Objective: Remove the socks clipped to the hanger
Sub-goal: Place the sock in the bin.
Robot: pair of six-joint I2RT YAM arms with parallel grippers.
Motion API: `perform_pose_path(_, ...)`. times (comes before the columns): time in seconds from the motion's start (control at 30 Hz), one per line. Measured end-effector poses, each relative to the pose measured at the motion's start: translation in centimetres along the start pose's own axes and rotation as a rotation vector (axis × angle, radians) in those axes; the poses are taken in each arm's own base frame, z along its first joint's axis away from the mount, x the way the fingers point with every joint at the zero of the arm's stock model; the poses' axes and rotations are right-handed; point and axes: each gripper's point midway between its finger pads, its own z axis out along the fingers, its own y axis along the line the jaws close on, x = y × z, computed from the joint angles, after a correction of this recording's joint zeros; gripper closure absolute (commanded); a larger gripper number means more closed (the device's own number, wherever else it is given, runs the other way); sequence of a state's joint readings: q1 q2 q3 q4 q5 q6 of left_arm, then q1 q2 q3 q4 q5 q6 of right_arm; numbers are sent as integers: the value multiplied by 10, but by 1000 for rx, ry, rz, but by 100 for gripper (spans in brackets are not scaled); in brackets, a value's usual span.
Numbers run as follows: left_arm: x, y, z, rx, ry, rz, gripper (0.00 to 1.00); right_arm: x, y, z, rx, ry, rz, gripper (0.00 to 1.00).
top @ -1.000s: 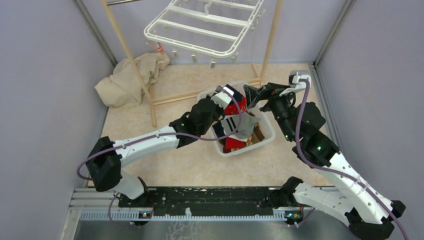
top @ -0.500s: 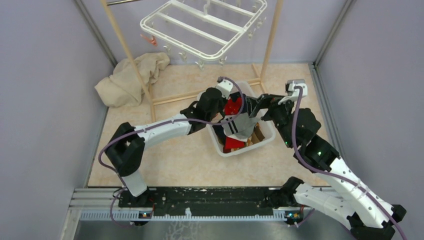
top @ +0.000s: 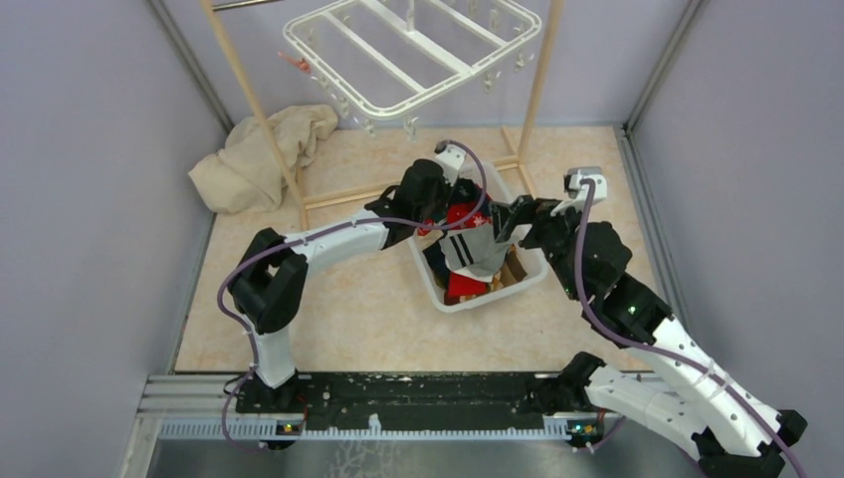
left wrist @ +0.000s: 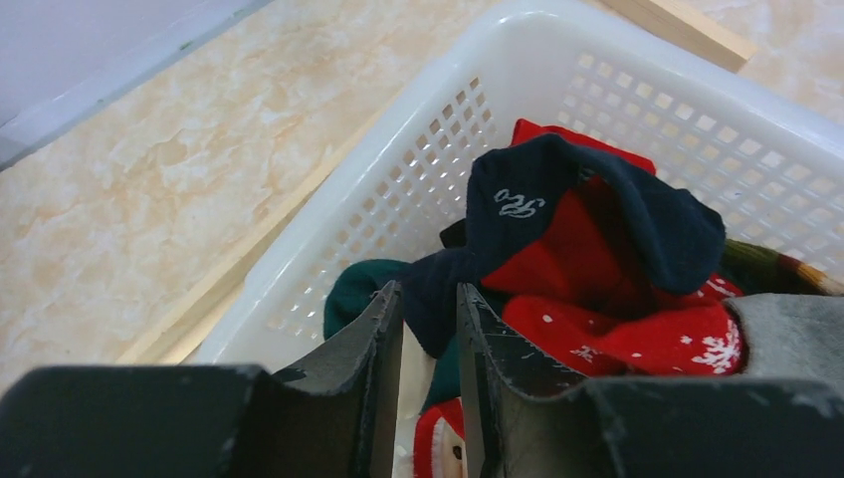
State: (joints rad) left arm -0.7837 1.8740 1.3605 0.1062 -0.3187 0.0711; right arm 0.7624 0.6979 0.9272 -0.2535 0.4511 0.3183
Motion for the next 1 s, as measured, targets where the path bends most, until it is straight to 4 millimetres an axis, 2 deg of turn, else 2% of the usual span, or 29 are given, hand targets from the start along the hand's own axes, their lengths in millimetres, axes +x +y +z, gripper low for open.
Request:
perform_pose_path(0.2, 4, -5, -2, 28, 13, -12, 64, 10, -3, 2, 10, 19, -4, 1)
perform_pose_path(0.33, 3, -7, -12, 48, 30, -24, 59, 12, -3, 3, 12, 25, -2, 1)
perform_pose_path(0.6, -16, 6, -57, 57, 0, -53, 53, 20, 1, 9, 4, 51, 5, 1)
perform_pose_path(0.7, -18, 12, -71, 55, -5, -57, 50, 24, 4, 11, -5, 63, 14, 1)
perform_pose_path(0.73, -16, 13, -76, 54, 0, -55, 47, 25, 4, 12, -6, 65, 17, 1)
perform_pose_path(0.8, -13, 16, -85, 49, 7, -62, 35, 28, 5, 13, -12, 70, 23, 1)
perform_pose_path(0.83, -10, 18, -89, 46, 11, -69, 6, 30, 6, 14, -16, 72, 24, 2)
perform_pose_path(0.87, -6, 20, -95, 42, 18, -76, 2, 32, 6, 14, -19, 74, 25, 2)
perform_pose_path(1.0, 7, 32, -113, 26, 36, -115, 1, 41, 6, 16, -24, 89, 26, 2)
